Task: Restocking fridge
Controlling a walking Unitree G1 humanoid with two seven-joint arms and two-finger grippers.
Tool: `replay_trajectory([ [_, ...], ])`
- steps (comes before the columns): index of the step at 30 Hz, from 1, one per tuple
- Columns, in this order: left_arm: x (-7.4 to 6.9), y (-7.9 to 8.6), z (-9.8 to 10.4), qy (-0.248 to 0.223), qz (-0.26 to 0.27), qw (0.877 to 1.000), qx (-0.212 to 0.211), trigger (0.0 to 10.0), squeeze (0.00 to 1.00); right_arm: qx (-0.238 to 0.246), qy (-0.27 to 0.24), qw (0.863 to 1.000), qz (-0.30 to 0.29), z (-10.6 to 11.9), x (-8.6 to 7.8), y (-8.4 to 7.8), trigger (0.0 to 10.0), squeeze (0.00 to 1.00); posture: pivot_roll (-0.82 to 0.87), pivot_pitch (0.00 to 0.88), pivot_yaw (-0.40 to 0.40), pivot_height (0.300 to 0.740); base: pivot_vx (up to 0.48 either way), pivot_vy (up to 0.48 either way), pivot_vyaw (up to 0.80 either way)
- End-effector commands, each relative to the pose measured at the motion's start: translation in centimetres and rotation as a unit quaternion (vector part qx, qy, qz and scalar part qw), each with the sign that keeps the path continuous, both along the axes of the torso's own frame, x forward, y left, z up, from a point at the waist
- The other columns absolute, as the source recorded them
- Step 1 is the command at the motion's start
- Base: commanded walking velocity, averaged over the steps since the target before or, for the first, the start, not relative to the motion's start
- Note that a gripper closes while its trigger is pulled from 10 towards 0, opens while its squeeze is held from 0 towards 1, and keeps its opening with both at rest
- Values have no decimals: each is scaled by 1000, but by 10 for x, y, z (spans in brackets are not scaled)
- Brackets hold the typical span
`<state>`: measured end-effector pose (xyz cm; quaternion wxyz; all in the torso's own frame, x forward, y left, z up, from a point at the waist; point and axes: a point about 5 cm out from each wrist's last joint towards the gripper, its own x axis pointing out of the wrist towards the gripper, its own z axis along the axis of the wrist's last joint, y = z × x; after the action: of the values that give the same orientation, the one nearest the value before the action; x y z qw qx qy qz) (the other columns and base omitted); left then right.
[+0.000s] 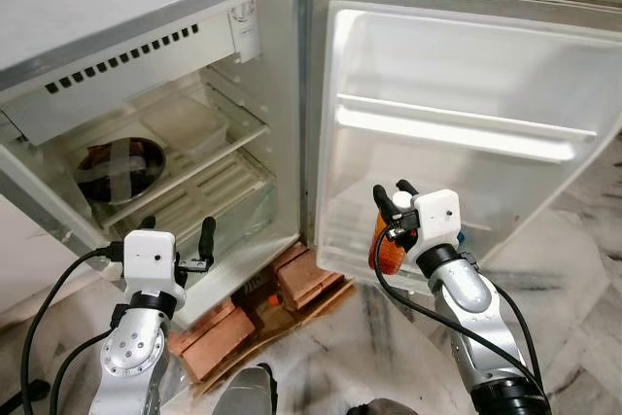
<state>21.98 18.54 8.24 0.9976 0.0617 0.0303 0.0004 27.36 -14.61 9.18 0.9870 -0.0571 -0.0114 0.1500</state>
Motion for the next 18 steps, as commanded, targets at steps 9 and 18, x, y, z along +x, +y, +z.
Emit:
replay_trajectory([
  [9,1,0,-2,3,0,1000,-1,10000,0,2,-30,999,-21,13,5,-4,10000,0,112,95,-15,740,89,0,188],
  [18,2,0,-2,5,0,1000,1,10000,0,5,-28,999,-40,12,8,-7,10000,0,112,95,-17,740,0,0,0],
])
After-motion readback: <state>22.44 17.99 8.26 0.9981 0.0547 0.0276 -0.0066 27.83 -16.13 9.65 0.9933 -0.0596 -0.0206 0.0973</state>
